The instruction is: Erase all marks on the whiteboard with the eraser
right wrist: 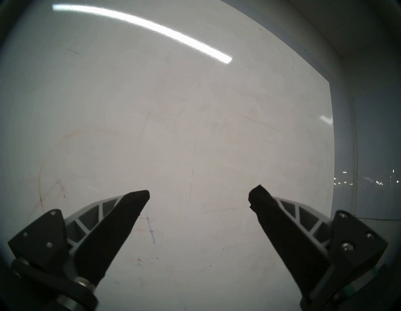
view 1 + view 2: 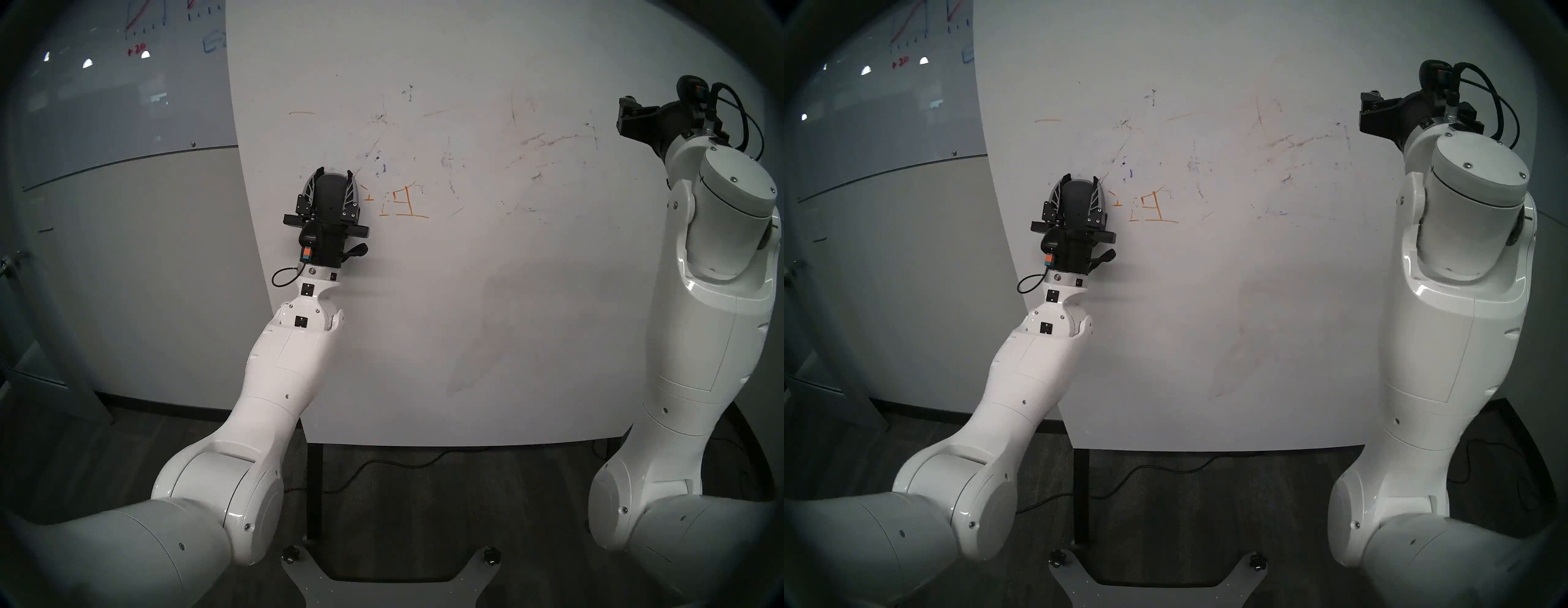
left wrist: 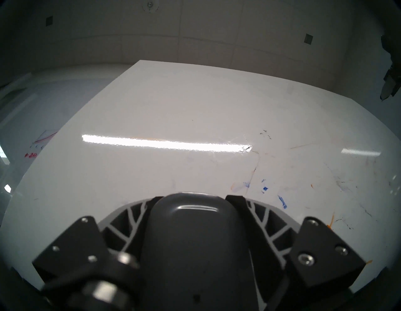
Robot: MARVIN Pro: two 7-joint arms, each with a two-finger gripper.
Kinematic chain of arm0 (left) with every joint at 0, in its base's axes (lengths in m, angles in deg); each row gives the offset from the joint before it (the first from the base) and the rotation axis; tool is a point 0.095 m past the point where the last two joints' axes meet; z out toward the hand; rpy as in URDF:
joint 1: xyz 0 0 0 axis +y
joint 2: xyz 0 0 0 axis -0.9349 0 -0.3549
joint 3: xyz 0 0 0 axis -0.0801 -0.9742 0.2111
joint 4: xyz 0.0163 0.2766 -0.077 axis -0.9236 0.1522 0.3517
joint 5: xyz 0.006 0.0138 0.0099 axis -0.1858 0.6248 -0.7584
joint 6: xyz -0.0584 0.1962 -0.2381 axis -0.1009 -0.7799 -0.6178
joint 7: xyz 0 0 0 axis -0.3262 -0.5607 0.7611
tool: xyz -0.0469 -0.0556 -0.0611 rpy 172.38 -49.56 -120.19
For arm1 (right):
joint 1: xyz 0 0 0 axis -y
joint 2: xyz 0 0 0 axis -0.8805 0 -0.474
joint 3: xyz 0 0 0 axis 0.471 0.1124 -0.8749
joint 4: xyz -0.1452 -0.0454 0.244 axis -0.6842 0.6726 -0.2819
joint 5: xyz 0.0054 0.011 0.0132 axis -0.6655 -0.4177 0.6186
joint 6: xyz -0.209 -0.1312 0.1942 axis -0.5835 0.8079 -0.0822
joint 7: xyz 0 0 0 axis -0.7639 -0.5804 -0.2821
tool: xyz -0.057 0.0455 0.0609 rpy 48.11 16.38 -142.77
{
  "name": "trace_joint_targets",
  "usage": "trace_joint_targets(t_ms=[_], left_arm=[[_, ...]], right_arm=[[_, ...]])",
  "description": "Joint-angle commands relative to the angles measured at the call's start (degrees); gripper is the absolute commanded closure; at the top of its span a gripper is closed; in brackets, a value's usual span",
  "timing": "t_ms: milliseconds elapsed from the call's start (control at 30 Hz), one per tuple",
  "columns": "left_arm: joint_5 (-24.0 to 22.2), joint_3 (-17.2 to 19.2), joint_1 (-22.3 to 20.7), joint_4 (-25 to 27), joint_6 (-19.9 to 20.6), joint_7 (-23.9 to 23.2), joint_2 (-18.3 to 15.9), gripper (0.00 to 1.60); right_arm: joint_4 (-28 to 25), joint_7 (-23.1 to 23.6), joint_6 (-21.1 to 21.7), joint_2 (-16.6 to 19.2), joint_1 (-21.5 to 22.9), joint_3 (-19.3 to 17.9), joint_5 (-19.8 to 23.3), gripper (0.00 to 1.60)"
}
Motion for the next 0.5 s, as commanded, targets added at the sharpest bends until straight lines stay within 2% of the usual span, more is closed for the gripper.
trace_joint_targets(t_ms=[0,167,467], left_arm=[[1.4,1.8,-5.9,-2.6,0.6,0.8,-0.9,1.6],[3.2,1.8,-7.2,-4.2,0.6,1.3,-1.0,1.6],[3.8,2.1,-7.6,-5.0,0.6,1.9,-0.6,1.6]], right_arm=[[-0.6,0.0,0.0,0.1,0.5,-0.1,0.0,0.0],[-0.6,-0.1,0.0,0.2,0.5,0.0,0.1,0.0],[-0.6,-0.3,0.0,0.3,0.5,0.0,0.2,0.0]])
